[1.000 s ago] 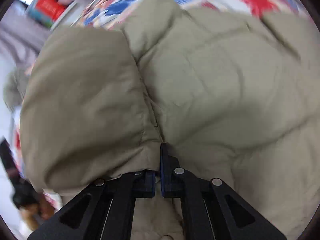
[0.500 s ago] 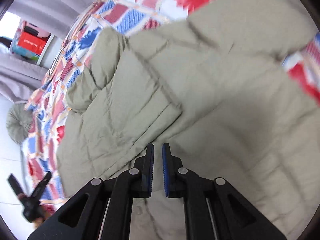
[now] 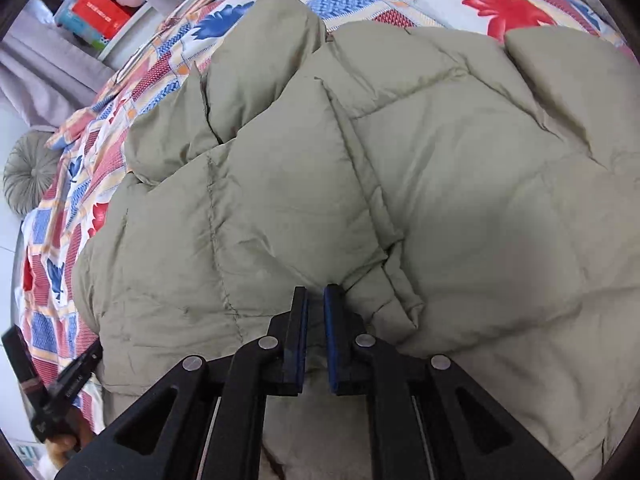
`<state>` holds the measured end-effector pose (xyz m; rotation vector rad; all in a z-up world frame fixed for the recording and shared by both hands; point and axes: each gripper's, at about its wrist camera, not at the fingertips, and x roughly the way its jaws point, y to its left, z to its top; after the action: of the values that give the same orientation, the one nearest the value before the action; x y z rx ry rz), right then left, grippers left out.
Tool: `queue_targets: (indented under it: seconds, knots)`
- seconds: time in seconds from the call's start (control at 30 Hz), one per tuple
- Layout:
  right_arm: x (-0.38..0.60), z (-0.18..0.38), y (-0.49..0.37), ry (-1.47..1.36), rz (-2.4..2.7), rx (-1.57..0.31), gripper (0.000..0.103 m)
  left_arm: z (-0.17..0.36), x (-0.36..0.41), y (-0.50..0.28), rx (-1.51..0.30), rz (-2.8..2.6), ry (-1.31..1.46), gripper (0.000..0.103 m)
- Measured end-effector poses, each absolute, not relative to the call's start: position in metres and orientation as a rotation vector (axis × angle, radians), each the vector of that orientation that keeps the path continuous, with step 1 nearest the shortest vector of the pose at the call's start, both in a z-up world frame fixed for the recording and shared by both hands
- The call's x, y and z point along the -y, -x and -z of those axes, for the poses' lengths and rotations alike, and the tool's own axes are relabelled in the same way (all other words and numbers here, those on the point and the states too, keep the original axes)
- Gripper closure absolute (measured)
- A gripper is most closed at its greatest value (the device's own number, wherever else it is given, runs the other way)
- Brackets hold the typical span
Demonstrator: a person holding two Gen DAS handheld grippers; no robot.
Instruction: Fold large clothes
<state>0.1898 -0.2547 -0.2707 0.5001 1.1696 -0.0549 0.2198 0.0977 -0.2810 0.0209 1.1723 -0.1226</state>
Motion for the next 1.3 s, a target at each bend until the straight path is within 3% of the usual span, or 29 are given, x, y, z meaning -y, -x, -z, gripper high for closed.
queue_targets:
  seconds: [0.27, 0.33, 0.63, 0.7, 0.83, 1.03, 1.07, 1.1, 1.13, 1.2, 1.3]
  knots:
    - [0.283, 0.25, -0.176, -0.483, 0.128, -1.156, 0.098, 0.271, -0.095, -0.224, -1.196, 0.08, -0.045, 0.087]
    - [0.297, 0.244, -0.17, -0.543, 0.127, -1.172, 0.093, 0.26, -0.093, -0.222, -1.189, 0.066, -0.064, 0.087]
    - [0.326, 0.228, -0.108, -0.737, 0.081, -1.219, 0.092, 0.204, -0.045, -0.173, -1.209, 0.151, -0.039, 0.087]
    - [0.335, 0.229, -0.09, -0.793, 0.078, -1.231, 0.087, 0.198, -0.024, -0.161, -1.224, 0.184, -0.027, 0.087]
    - [0.358, 0.225, -0.058, -0.873, 0.101, -1.224, 0.043, 0.194, 0.022, -0.137, -1.262, 0.256, -0.022, 0.087]
    - [0.399, 0.219, -0.027, -0.912, 0.146, -1.207, 0.043, 0.199, 0.081, -0.113, -1.323, 0.331, -0.014, 0.085]
    - [0.408, 0.217, -0.022, -0.914, 0.154, -1.197, 0.043, 0.2, 0.089, -0.11, -1.331, 0.328, -0.019, 0.071]
    - [0.414, 0.216, -0.019, -0.915, 0.16, -1.191, 0.042, 0.201, 0.097, -0.108, -1.339, 0.318, -0.025, 0.008]
    - [0.423, 0.215, -0.015, -0.92, 0.171, -1.177, 0.039, 0.199, 0.104, -0.106, -1.317, 0.287, -0.027, 0.001]
    - [0.437, 0.213, -0.008, -0.935, 0.177, -1.154, 0.029, 0.201, 0.12, -0.104, -1.31, 0.305, -0.044, 0.001]
    - [0.465, 0.209, -0.001, -0.965, 0.194, -1.102, 0.025, 0.203, 0.145, -0.104, -1.298, 0.308, -0.088, 0.001]
